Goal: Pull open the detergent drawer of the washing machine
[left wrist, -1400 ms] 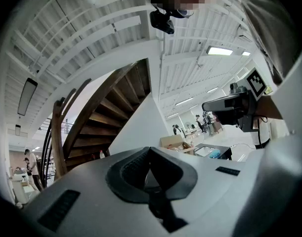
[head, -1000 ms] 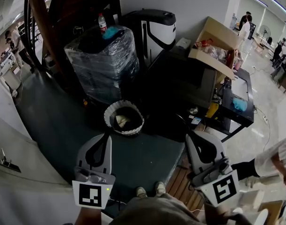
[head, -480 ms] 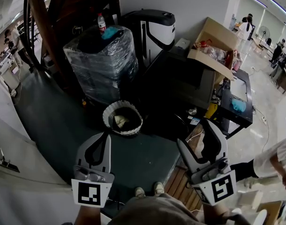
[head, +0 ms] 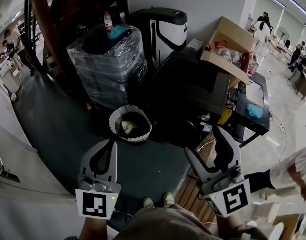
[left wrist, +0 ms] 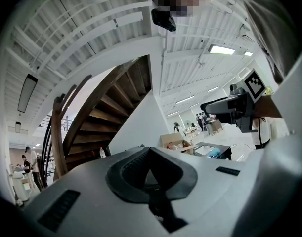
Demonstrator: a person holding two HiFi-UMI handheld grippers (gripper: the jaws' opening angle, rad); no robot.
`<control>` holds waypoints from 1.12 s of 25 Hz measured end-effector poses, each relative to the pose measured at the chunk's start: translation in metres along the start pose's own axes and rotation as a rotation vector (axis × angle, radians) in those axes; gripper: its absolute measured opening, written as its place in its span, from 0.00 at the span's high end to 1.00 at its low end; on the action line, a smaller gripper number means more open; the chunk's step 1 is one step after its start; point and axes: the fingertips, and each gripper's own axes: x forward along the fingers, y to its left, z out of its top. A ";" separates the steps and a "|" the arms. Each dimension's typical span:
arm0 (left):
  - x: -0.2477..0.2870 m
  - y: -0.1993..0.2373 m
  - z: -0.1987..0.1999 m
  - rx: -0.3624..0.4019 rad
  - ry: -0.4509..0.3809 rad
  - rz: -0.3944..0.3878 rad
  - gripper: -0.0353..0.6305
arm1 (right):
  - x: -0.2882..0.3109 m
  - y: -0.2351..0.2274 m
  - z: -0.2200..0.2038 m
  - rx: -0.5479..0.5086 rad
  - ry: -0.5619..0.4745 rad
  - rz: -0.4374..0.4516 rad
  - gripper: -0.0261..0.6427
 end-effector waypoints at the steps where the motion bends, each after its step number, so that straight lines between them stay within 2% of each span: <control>1: 0.000 0.000 0.000 0.000 -0.004 0.002 0.92 | 0.001 0.001 -0.001 -0.004 0.005 0.006 0.50; 11: -0.019 0.018 -0.006 -0.008 -0.001 0.030 0.92 | 0.011 0.020 0.009 0.019 -0.042 0.035 0.50; 18: -0.034 0.033 -0.022 -0.004 0.013 0.024 0.92 | 0.013 0.037 -0.004 0.028 0.004 0.014 0.50; 23: -0.021 0.038 -0.031 -0.008 0.033 0.006 0.92 | 0.026 0.037 -0.018 0.049 0.030 0.028 0.50; 28: 0.016 0.048 -0.041 0.004 0.046 0.006 0.92 | 0.056 0.018 -0.042 0.059 0.046 0.033 0.50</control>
